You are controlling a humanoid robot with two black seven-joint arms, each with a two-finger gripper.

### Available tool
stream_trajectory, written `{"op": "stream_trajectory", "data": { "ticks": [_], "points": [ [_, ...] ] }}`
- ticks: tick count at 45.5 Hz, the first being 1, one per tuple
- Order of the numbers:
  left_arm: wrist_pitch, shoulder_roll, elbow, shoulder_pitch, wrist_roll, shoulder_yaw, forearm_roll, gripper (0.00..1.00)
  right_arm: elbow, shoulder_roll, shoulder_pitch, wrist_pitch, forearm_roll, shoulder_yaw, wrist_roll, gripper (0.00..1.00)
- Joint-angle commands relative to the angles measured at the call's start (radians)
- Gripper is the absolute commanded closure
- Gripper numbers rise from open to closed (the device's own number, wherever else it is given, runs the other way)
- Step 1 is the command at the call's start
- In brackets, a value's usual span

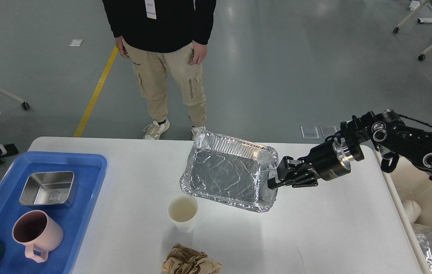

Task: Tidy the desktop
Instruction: 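Carry the foil tray toward the table center and hold it up, then reach the left gripper to the paper cup and grasp it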

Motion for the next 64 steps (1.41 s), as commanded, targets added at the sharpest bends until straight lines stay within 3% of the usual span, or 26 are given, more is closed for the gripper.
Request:
{"op": "stream_trajectory", "data": {
  "ticks": [1,6,11,16,20,27,33,39,47,64],
  "points": [
    [0.005,-0.035,0.03,-0.001,0.091,0.013,0.001,0.03,0.001,0.001,0.003,0.0,0.0,0.0,0.0,1.0],
    [-0.001,-0.121,0.065,-0.018,0.105,0.012,0.065,0.03,0.003,0.002,0.007,0.0,0.0,0.003,0.0,1.0],
    [-0.028,-0.196,0.088,-0.079,0.091,0.013,0.356,0.03,0.005,0.002,0.012,0.0,0.0,0.015,-0.002,1.0],
    [-0.116,-0.288,0.101,-0.142,0.01,0.013,0.633,0.03,0.006,0.004,0.016,-0.002,0.0,0.023,-0.002,1.0],
    [-0.188,-0.357,0.104,-0.226,-0.025,0.016,0.808,0.03,0.006,0.005,0.018,-0.002,0.0,0.021,-0.002,1.0],
    [-0.372,-0.532,0.116,-0.366,-0.025,0.018,1.004,0.03,0.006,0.004,0.021,-0.002,0.0,0.021,-0.002,1.0],
    [-0.456,-0.743,0.196,-0.482,-0.025,0.076,1.174,0.03,0.008,0.004,0.021,-0.002,0.0,0.021,-0.002,1.0],
    [-0.458,-0.88,0.272,-0.562,-0.025,0.182,1.239,0.03,0.009,0.004,0.023,-0.003,0.0,0.026,-0.002,1.0],
    [-0.453,-0.985,0.283,-0.595,-0.024,0.279,1.27,0.03,0.021,-0.004,0.023,-0.008,0.0,0.029,-0.002,1.0],
    [-0.446,-1.037,0.305,-0.592,-0.024,0.357,1.334,0.04,0.035,-0.025,0.023,-0.011,0.002,0.031,-0.002,1.0]
  ]
}}
